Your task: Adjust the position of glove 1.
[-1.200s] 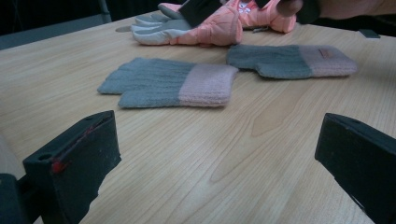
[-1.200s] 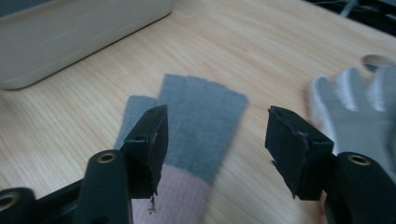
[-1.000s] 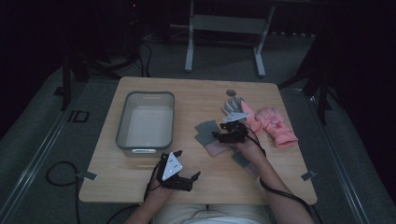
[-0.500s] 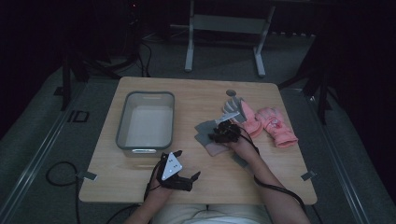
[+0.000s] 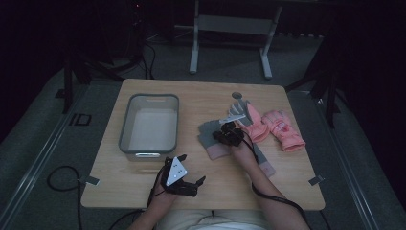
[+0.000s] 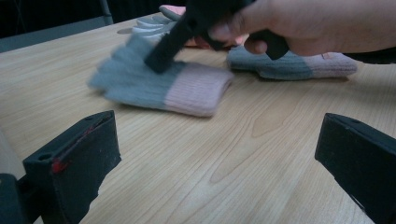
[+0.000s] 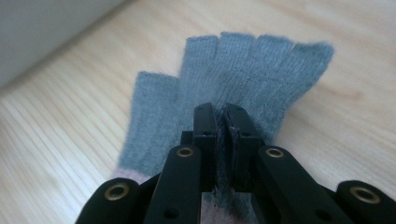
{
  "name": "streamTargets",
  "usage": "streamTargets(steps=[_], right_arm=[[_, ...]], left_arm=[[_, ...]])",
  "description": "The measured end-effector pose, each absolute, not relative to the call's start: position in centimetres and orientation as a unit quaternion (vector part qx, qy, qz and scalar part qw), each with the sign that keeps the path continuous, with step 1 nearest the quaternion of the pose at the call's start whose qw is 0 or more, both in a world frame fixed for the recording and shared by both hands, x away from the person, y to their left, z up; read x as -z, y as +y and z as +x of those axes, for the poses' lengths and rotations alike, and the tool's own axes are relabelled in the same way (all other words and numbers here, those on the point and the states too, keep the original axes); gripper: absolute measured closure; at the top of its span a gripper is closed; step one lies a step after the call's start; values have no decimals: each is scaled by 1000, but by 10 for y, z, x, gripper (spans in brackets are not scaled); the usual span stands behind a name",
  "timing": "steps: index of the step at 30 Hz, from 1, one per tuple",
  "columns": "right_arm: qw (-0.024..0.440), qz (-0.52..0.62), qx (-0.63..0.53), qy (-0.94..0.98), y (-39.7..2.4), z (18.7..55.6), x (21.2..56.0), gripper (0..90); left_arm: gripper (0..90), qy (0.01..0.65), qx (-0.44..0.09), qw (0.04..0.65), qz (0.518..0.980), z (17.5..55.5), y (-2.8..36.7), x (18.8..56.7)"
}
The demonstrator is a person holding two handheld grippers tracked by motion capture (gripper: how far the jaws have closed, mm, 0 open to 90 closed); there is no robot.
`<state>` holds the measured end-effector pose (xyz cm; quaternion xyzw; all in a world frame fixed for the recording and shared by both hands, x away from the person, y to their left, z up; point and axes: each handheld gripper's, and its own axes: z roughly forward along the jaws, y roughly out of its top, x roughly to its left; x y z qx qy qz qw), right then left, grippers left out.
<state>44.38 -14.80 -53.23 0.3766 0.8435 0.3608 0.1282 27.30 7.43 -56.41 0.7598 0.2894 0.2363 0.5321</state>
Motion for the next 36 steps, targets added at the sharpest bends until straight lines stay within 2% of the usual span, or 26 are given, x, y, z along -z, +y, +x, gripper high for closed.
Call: streamTargets(steps=[7,10,11,16,22,36], right_arm=[[145,424,-405,797,-143,426,497,839],[147,431,-407,792,-143,422,493,840],[159,449,-410,778,-142,411,483,841],[158,483,-423,750,-141,392,477,843],[162,511,-417,734,-139,377,490,843],[142,546,-373,736,-131,382,544,841]], left_arm=[[0,289,-233,534,760,273,75,564],[0,290,-232,533,760,274,75,564],[0,290,-231,533,760,274,75,564],[0,292,-231,534,759,274,75,564],[0,290,-232,533,760,273,75,564],[0,289,-234,532,761,273,75,564]])
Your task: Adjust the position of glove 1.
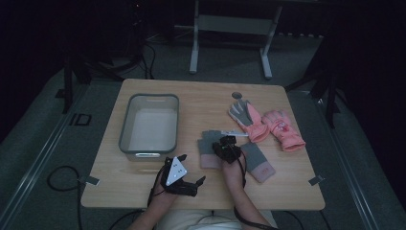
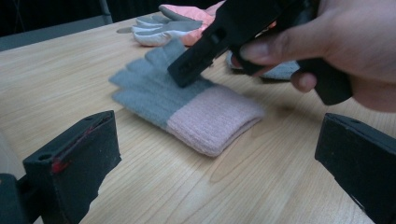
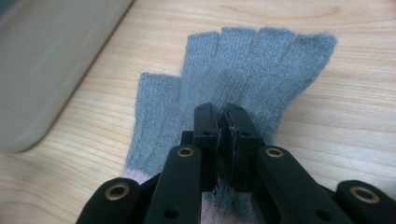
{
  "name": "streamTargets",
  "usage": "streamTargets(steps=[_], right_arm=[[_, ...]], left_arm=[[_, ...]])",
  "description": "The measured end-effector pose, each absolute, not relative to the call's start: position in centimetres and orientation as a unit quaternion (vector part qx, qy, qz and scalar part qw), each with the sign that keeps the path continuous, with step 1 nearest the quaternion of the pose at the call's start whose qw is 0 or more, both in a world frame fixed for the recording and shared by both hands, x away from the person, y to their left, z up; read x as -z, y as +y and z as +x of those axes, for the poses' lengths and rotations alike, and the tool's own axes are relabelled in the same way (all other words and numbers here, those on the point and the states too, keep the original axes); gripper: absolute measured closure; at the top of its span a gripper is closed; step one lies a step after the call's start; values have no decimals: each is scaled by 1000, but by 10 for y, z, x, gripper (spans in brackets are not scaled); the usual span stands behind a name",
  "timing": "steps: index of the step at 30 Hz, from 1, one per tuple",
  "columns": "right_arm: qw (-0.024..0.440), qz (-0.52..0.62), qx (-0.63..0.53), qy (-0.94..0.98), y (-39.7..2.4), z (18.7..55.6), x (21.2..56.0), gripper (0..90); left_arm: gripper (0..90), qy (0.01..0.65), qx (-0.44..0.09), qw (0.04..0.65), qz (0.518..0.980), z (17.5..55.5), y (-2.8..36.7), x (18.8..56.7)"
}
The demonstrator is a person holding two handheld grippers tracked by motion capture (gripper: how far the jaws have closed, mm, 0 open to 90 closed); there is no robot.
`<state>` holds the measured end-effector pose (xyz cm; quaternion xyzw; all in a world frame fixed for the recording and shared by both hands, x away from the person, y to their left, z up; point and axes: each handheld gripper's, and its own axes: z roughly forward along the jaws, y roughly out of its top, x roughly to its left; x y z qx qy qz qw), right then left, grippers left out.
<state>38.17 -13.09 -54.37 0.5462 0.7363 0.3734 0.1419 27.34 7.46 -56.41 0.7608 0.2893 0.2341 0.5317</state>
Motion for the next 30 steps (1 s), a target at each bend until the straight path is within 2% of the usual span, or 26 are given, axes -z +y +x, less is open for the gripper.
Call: streamTargets(steps=[5,8,9,10,12,14,15,22,28,30], right_arm=[[144,551,-367,735,-129,383,552,811],[153,551,-368,734,-128,382,554,738],[153,551,-368,734,-128,382,554,738],[154,548,-368,735,-127,382,552,672],[160,532,-374,743,-129,383,546,651],[123,502,-398,758,-137,388,537,629],[116,492,-402,763,-140,390,534,629],[143,421,-390,806,-171,388,510,627],[150,352,-376,844,-228,383,489,654],[152,348,-373,847,-235,383,487,654]], left_arm=[[0,287,-233,531,763,273,74,564],[0,288,-233,532,762,274,75,564],[0,288,-233,532,762,274,75,564],[0,288,-233,532,762,273,74,564],[0,287,-233,532,762,273,74,564],[0,288,-231,533,762,274,75,564],[0,288,-231,533,762,274,75,564],[0,288,-230,533,762,274,75,564],[0,289,-231,533,761,274,74,564],[0,289,-231,533,761,274,74,564]])
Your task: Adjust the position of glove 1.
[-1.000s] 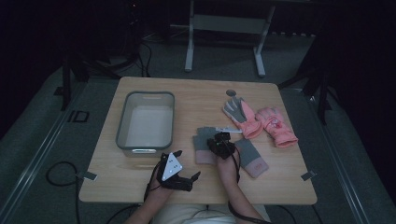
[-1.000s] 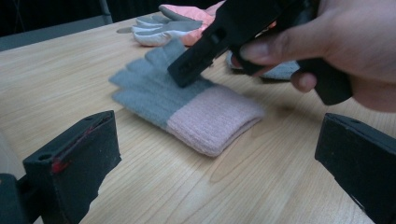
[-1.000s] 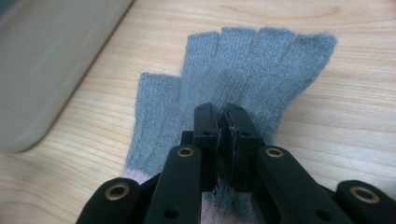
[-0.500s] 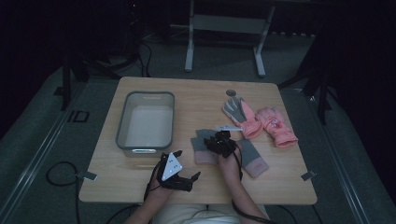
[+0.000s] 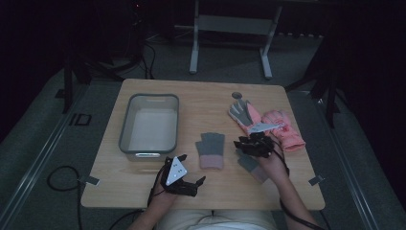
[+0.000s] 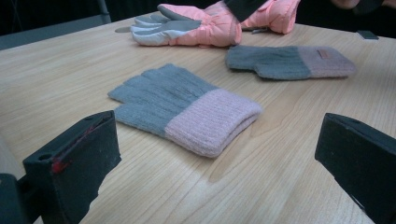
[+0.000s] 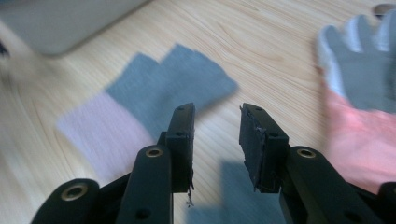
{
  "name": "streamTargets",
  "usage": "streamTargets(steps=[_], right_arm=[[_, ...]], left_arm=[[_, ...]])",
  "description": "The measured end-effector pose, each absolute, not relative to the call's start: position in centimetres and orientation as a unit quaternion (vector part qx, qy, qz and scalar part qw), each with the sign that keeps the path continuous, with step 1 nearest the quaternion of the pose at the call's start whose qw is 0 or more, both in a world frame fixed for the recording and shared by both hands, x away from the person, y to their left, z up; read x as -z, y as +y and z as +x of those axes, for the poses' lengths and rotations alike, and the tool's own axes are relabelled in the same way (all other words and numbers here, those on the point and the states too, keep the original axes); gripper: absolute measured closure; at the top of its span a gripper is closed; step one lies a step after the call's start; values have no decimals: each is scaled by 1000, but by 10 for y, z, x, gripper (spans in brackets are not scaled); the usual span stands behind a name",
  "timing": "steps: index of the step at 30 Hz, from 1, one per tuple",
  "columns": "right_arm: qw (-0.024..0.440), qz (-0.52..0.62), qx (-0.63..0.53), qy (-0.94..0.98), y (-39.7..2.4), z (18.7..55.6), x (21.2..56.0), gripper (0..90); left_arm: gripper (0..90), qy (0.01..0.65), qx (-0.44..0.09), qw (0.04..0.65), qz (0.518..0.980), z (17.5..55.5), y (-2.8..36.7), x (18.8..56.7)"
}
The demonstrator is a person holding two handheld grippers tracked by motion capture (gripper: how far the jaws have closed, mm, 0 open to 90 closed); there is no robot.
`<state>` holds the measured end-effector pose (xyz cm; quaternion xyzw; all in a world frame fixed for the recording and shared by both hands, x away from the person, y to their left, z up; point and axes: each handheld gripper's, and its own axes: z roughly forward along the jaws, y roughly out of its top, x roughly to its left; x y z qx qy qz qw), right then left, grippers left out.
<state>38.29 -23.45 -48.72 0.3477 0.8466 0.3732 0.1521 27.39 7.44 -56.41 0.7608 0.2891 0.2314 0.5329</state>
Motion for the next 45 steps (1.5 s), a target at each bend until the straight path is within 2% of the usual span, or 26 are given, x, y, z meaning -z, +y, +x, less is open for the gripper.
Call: streamTargets(steps=[1,6,16,20,21,23,28,29,33,37,45], right_arm=[[147,330,-367,857,-251,381,486,662],[136,320,-329,878,-274,375,500,661],[118,338,-303,883,-289,380,534,643],[121,345,-300,881,-289,378,539,758],[121,345,-300,881,-289,378,539,758],[130,347,-291,882,-284,377,538,839],[129,358,-290,878,-281,373,533,859],[130,373,-307,866,-281,365,523,859],[152,412,-334,834,-281,351,504,859],[201,484,-349,777,-280,332,483,859],[234,544,-326,737,-275,326,490,858]], left_arm=[[0,289,-232,533,761,274,74,564],[0,289,-232,533,761,274,74,564],[0,288,-232,534,760,274,75,564],[0,288,-231,534,761,274,75,564],[0,288,-231,534,761,274,75,564],[0,287,-231,534,761,274,75,564],[0,289,-229,536,760,274,75,564],[0,290,-229,536,759,274,75,564],[0,290,-230,537,758,274,76,564],[0,290,-231,537,758,274,76,564],[0,290,-232,538,757,274,76,564]])
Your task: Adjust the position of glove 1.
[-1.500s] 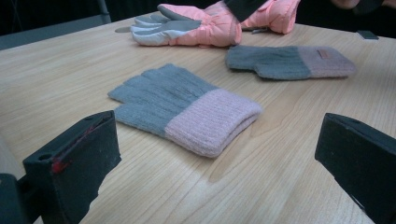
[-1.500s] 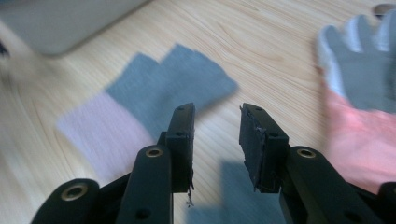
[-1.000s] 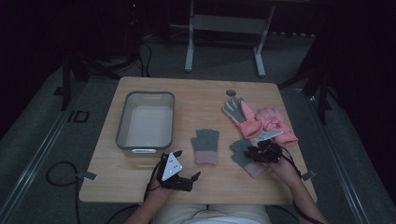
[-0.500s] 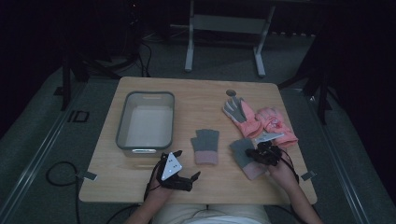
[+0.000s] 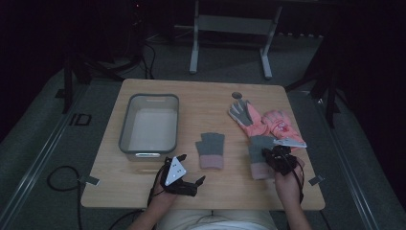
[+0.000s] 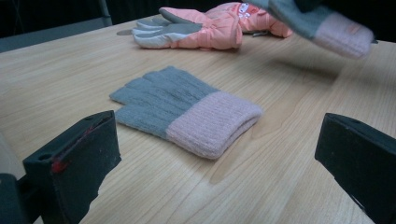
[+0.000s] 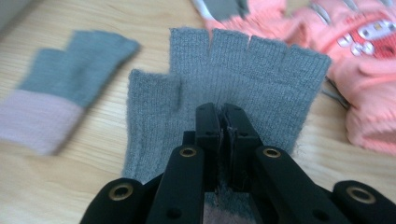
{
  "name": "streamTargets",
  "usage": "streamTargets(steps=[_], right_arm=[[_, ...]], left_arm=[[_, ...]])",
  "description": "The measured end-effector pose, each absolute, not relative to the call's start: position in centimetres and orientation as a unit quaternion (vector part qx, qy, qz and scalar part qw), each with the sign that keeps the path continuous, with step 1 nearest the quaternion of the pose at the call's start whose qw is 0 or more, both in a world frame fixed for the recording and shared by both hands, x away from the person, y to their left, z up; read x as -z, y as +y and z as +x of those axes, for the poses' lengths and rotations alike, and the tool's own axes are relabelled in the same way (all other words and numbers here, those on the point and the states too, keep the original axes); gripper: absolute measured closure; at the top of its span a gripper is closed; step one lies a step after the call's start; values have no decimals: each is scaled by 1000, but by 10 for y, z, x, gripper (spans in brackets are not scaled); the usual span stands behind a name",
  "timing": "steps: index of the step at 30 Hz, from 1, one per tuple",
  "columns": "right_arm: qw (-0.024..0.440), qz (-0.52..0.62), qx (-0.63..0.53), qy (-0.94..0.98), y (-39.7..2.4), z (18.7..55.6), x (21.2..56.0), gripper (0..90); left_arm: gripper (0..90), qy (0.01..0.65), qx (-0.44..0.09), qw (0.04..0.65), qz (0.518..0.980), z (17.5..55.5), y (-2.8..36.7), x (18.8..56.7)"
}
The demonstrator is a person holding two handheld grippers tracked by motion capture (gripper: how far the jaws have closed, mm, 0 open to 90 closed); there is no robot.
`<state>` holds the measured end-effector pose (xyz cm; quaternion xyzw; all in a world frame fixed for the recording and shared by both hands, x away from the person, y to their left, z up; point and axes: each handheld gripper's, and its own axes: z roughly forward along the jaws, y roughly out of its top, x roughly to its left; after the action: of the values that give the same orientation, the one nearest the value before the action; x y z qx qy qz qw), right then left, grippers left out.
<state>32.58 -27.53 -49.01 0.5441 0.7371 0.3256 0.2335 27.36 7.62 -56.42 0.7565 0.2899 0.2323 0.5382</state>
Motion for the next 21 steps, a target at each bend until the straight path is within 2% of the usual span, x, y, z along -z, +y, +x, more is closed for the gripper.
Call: streamTargets(steps=[9,13,16,21], right_arm=[[213,599,-296,713,-284,336,530,851],[209,603,-289,713,-287,338,543,821],[215,585,-286,728,-287,338,543,809],[192,573,-299,739,-295,341,539,761]], left_arm=[[0,290,-234,537,757,273,75,564],[0,290,-235,535,758,273,75,564],[0,290,-234,533,759,273,75,564],[0,291,-234,533,759,273,75,564]])
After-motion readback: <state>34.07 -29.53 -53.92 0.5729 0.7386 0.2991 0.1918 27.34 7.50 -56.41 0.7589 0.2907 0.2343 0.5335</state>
